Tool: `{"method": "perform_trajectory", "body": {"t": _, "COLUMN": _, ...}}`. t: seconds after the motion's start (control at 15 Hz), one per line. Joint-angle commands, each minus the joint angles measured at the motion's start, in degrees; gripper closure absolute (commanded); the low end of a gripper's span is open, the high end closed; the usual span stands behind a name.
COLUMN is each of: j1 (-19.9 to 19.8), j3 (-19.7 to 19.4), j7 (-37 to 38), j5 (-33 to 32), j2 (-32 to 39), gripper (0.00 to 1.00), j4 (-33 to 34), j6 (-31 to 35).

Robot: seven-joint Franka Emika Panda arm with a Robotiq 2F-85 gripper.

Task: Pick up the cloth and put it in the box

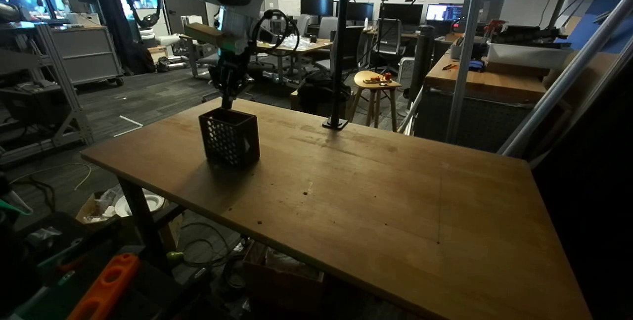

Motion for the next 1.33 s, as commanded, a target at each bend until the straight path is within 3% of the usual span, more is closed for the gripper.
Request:
{"method": "perform_trajectory", "body": {"t": 0.0, "j1": 1.5, "j3": -1.0, "j7": 1.5, "j5": -3.3, "j2": -0.3, "gripper": 0.92, "j4": 0.6, "j6": 0.4}}
{"method": "perform_trajectory", "body": {"t": 0.6, "j1": 3.3, "j3": -0.8, "j7": 5.2, "j5": -5.5, "j2": 1.2, "gripper": 0.92, "j4": -0.3, "j6": 8.0}}
{"method": "perform_trajectory", "body": {"t": 1.27, "j1": 6.0, "j3": -0.6, "j7": 17.7, "j5": -3.5, "j2": -0.6, "gripper": 0.92, "j4": -9.6, "j6": 18.4}}
